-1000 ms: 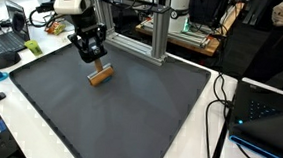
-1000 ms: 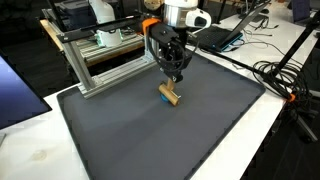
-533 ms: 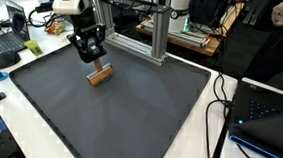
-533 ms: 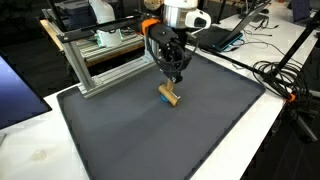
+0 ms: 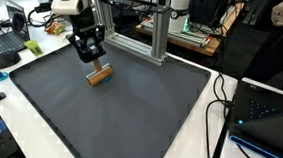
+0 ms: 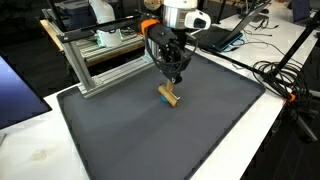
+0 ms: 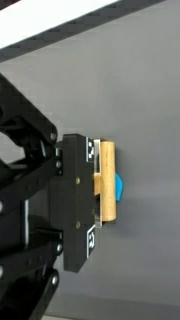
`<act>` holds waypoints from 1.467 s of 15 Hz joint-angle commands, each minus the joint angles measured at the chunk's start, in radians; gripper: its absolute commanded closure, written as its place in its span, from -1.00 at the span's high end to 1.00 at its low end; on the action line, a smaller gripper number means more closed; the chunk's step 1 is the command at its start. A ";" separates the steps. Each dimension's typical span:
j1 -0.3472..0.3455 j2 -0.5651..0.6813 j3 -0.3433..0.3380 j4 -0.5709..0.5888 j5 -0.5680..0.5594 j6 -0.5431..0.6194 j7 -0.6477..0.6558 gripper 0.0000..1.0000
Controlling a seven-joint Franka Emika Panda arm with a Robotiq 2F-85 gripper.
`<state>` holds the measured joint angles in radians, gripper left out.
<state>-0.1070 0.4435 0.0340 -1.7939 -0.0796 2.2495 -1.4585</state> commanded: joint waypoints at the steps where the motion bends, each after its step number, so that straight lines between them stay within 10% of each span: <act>1: -0.008 0.093 -0.022 0.027 -0.037 0.032 0.005 -0.56; 22: 0.005 0.122 -0.039 0.069 -0.091 -0.002 0.039 -0.56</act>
<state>-0.1060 0.4726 0.0271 -1.7486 -0.1029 2.2177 -1.4378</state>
